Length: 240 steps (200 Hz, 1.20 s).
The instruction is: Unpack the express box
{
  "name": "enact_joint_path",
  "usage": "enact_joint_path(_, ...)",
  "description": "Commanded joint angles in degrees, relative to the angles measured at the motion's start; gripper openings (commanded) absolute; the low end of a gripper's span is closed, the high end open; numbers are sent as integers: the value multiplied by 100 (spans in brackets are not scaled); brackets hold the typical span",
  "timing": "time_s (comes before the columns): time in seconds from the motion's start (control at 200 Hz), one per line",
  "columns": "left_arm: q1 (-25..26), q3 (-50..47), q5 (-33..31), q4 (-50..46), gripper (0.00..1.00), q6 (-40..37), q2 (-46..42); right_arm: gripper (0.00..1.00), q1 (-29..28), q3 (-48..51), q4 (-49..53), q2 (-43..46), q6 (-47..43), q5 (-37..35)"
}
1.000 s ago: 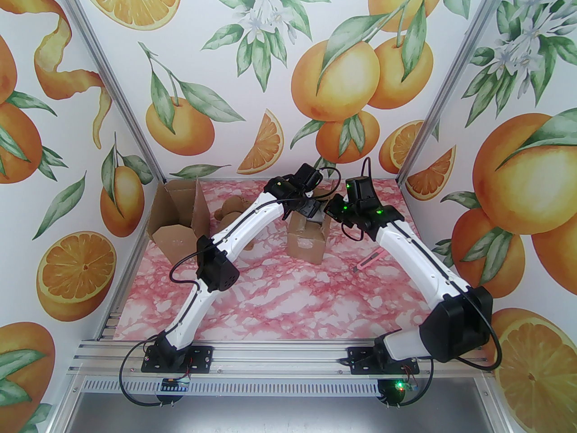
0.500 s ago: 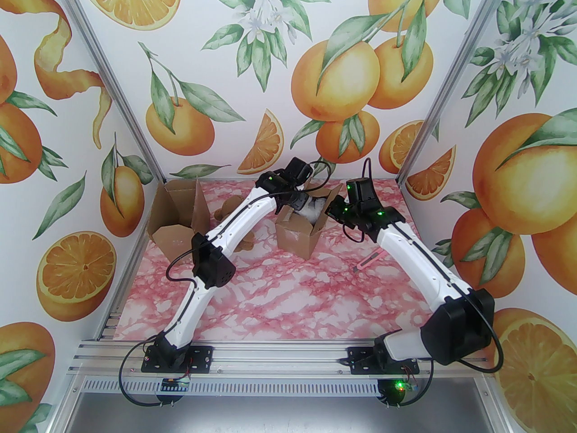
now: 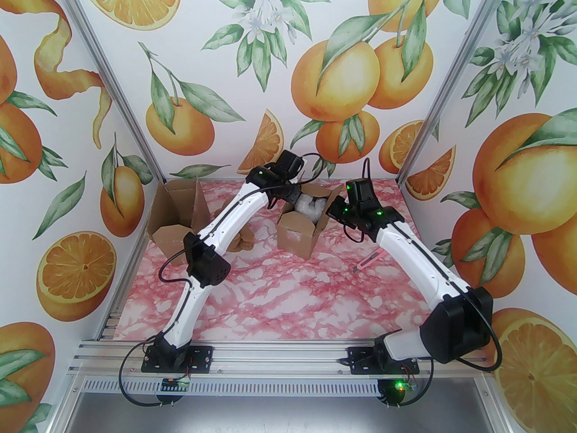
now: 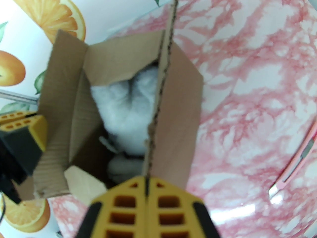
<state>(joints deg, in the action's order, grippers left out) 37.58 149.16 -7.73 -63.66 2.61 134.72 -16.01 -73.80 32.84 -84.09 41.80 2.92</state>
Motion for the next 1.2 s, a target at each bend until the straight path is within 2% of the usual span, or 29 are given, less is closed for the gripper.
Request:
enact_joint_path(0.0,-148,167,527,-39,9,176,-384,0,56,83,166,-228,-197,-185)
enact_joint_path(0.105,-349,148,1057,-55,0,394,-372,0,81,152,112,-244,-250,-185)
enact_joint_path(0.32,-572,122,2143,161,0,539,-341,0,309,805,-399,-15,-120,-49)
enact_joint_path(0.39,-611,122,2431,282,0,428,-387,7,386,820,-638,21,-323,156)
enact_joint_path(0.495,-612,122,2545,362,0,90,-529,28,388,651,-955,406,-1071,100)
enact_joint_path(0.575,-610,122,2516,372,0,-78,-626,35,380,691,-1433,898,-1829,-68)
enact_joint_path(0.64,-606,122,2525,373,0,-195,-683,47,375,668,-1714,1189,-2445,-163)
enact_joint_path(0.746,-612,122,2543,389,0,-293,-756,56,364,305,-1819,1272,-3380,-1)
enact_joint_path(0.896,-604,122,2543,500,0,-340,-848,56,282,-671,-1056,668,-4435,486)
enact_joint_path(1.066,-575,116,2370,563,0,-375,-937,55,-115,-947,-788,23,-5025,245)
enact_joint_path(1.151,-534,114,2309,582,0,-595,-964,66,-400,-938,-861,-223,-5272,-167)
enact_joint_path(1.196,-524,113,2289,596,0,-621,-981,68,-479,-925,-893,-341,-5353,-214)
